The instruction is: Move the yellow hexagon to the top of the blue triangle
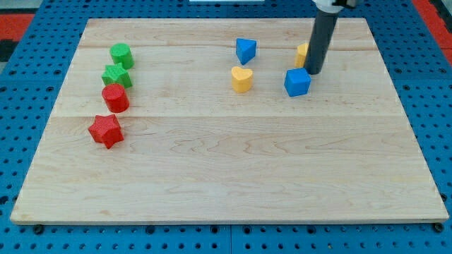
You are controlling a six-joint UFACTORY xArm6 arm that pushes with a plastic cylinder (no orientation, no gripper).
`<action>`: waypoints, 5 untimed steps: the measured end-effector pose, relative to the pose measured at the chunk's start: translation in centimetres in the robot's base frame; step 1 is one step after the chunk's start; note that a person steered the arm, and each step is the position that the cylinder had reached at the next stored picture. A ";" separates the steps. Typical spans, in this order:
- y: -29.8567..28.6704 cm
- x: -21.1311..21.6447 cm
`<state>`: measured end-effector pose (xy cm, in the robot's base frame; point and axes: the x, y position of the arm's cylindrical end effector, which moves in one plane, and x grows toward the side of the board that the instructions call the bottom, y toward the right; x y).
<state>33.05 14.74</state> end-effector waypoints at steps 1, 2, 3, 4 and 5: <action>0.0 -2.8; 0.1 -3.7; -1.3 -4.7; 1.9 -4.7; 4.3 -5.6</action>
<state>27.47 19.05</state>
